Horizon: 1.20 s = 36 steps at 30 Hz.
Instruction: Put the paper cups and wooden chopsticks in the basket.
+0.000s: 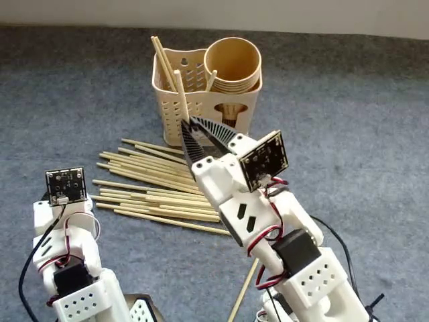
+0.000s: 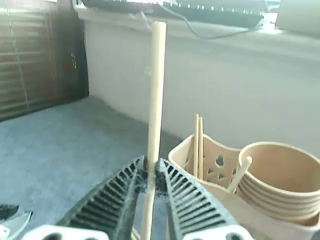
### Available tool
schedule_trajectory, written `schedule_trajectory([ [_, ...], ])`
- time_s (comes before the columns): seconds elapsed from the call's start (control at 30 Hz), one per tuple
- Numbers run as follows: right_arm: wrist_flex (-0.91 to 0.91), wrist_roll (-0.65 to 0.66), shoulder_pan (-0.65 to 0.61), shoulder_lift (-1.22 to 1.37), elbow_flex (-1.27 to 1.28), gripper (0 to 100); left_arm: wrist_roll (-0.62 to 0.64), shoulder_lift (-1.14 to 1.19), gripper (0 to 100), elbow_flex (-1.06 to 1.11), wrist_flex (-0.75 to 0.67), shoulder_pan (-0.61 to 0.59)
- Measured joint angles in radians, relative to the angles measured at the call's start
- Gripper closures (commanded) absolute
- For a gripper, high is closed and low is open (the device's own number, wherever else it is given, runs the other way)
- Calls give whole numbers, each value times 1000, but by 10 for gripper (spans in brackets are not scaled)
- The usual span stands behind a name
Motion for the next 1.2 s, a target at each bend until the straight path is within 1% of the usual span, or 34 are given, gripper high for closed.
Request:
schedule_trajectory([
  [0.23,-336,0,0,138,0,992,0,0,899,0,0,0],
  [0.33,-430,0,15,199,-25,992,0,0,899,0,0,0],
  [0.67,-463,0,155,514,-371,993,0,0,899,0,0,0],
  [0.83,-465,0,186,704,-503,993,0,0,899,0,0,0],
  [0.97,-465,0,187,807,-537,993,0,2,899,0,0,0],
  [1.1,-465,0,187,838,-540,991,0,2,899,0,0,0],
  [1.2,-465,0,187,838,-531,952,0,2,899,0,0,0],
])
